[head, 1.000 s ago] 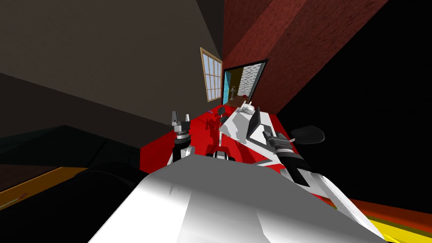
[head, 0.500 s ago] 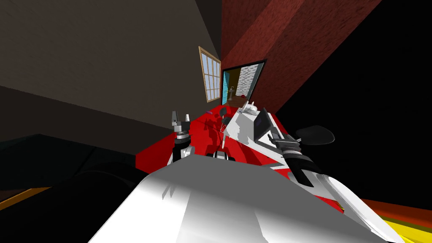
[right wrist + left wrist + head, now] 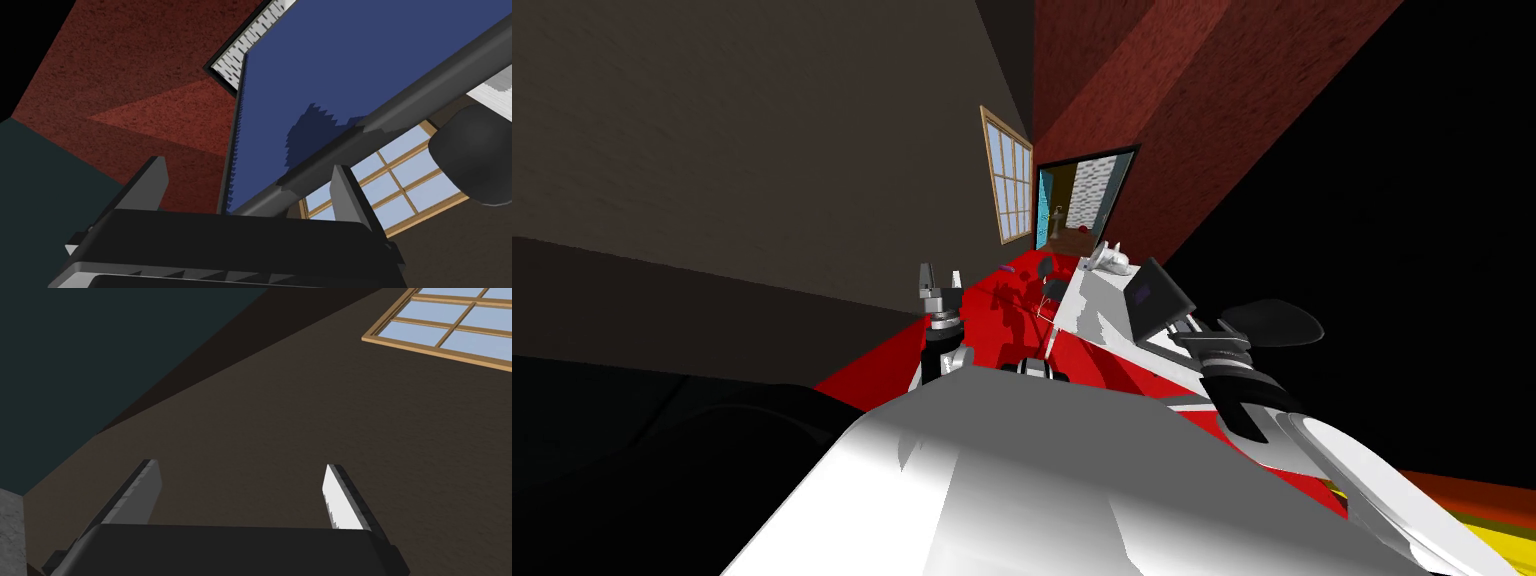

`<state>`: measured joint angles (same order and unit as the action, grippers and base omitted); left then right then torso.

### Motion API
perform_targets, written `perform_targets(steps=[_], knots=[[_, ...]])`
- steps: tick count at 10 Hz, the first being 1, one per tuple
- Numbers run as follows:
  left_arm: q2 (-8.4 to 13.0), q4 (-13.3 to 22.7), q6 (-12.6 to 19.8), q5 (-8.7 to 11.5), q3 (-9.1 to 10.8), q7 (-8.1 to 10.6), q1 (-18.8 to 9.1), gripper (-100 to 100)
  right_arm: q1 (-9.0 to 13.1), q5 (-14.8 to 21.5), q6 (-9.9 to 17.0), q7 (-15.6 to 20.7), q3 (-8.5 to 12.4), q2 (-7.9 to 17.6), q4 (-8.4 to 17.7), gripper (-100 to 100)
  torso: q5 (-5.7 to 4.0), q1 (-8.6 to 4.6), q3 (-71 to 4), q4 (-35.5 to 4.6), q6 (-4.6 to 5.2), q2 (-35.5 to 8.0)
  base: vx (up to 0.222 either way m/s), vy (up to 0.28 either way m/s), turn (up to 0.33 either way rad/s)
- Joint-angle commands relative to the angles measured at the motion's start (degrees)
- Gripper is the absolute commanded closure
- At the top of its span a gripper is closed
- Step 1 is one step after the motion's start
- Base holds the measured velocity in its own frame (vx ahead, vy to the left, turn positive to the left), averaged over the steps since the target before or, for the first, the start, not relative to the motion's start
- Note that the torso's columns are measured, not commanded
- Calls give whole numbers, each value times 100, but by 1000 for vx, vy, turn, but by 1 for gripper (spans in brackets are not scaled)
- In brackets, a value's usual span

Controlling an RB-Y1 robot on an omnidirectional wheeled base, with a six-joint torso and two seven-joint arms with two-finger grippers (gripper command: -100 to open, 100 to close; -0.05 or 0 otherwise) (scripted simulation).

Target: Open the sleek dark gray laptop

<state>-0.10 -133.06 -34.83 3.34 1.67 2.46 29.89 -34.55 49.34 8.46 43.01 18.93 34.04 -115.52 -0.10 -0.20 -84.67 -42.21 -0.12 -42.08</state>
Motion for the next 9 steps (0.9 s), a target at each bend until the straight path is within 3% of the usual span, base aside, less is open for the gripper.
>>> perform_targets(steps=[1, 3, 4, 5, 6, 7, 9], knots=[[0, 0, 0, 0, 0, 0, 0, 0, -31, 252, 175, 258, 85, 232, 94, -100, 3, 5, 3, -3, 0, -9, 46, 157, -45], [0, 0, 0, 0, 0, 0, -1, 0, -53, 470, 299, 460, 159, 406, 169, -100, 9, 18, 10, -7, 9, -19, 66, 153, -68], [0, 0, 0, 0, 0, 0, 0, 0, -42, 420, 225, 391, 159, 345, 173, -100, 10, 19, 6, -5, 11, -12, 42, 68, -20], [1, 0, 0, 0, 1, 0, -1, 0, -146, 313, 264, 362, 258, 513, 138, -100, 4, -4, 11, -8, 7, -23, 94, 8, -7], [2, 0, 0, 0, 1, 0, 0, 0, -103, 366, 239, 384, 216, 437, 168, -100, 4, -13, 3, -8, 7, -7, 58, 1, -8], [2, 0, 0, 0, 1, 0, -1, 0, -109, 357, 238, 376, 226, 449, 162, 100, 0, -5, 6, -4, 6, -13, 5, 5, 3], [2, 1, 1, 0, 1, 0, -2, 0, 95, 73, 150, 101, 233, 376, 319, 100, -1, -5, 19, -8, 7, -32, -60, -68, -7]])
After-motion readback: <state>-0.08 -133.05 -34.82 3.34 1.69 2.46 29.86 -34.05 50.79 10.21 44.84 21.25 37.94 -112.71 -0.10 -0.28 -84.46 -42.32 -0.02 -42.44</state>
